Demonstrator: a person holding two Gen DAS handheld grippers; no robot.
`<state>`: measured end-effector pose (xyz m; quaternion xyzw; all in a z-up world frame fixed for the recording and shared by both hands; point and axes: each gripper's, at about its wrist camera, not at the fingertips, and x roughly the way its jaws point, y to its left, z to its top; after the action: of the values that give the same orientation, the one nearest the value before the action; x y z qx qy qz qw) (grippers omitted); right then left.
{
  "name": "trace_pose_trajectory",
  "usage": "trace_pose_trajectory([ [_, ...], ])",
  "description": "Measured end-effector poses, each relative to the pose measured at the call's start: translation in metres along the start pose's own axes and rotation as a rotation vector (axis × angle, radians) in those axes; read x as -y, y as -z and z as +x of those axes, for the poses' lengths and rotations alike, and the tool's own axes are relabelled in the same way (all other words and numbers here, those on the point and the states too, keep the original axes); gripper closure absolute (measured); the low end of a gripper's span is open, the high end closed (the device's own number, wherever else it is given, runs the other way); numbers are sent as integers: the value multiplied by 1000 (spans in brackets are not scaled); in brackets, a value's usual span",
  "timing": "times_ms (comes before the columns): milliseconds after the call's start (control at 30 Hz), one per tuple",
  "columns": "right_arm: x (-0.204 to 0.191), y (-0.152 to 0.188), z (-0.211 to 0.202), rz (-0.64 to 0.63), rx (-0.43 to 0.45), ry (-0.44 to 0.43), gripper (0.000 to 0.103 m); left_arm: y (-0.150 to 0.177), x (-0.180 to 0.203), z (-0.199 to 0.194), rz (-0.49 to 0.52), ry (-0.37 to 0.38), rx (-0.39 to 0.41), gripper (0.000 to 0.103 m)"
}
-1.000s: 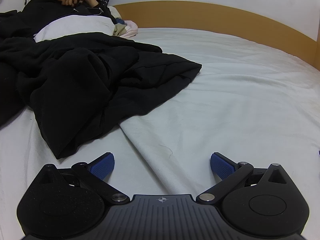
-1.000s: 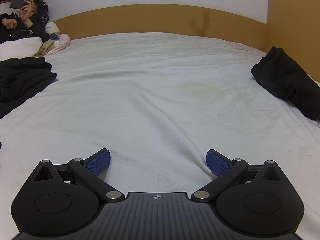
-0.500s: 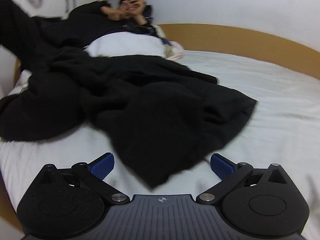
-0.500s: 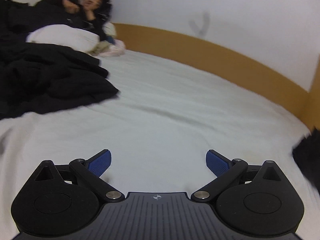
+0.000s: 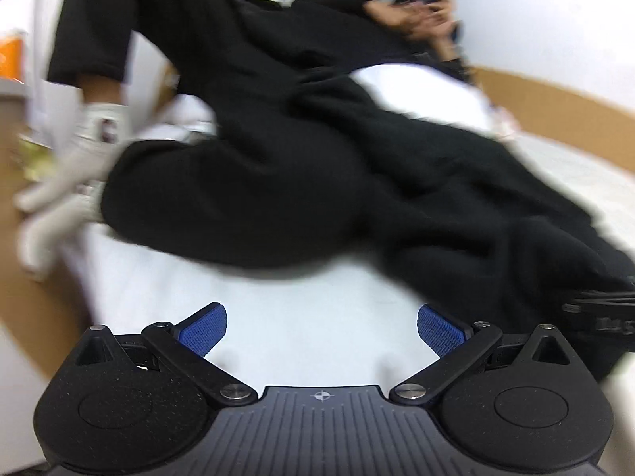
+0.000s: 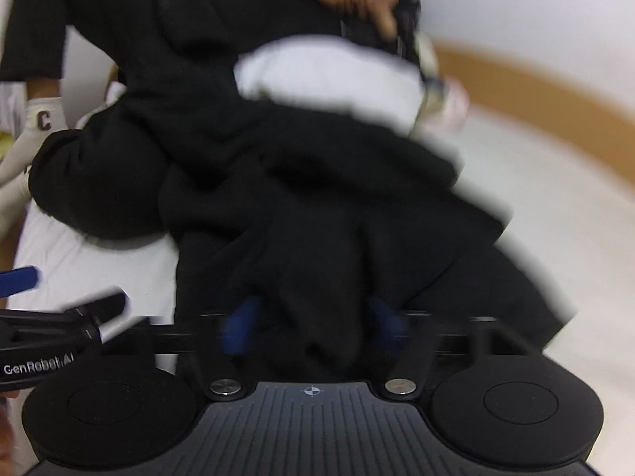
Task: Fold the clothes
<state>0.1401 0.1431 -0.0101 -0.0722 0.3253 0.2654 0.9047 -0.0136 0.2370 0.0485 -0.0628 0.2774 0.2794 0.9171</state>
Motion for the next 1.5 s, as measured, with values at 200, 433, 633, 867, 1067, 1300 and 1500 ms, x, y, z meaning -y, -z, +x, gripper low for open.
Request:
trace_pose_trajectory([
  [200, 25, -1, -47, 153, 171, 8, 92, -1, -21, 7, -48, 48, -46, 1],
  [433, 60, -13, -200, 172, 692, 151, 92, 1, -16, -4, -126, 169, -30, 1],
  [633, 84, 1, -312, 199, 1056, 173, 92, 6, 7, -27, -66, 267, 44, 1],
  [867, 140, 69, -384, 104, 1073, 260, 88, 4, 12, -34, -94, 323, 73, 1],
  [1067, 204, 208, -351, 240, 484, 352, 73, 2, 13, -33, -139, 370, 32, 1],
  [1300, 223, 239, -400, 380, 487, 398, 31, 6, 40, -35, -11, 435, 25, 1],
  [1500, 206, 210, -375, 393, 513, 292, 17, 3, 51, -9, -160, 600, -205, 1],
])
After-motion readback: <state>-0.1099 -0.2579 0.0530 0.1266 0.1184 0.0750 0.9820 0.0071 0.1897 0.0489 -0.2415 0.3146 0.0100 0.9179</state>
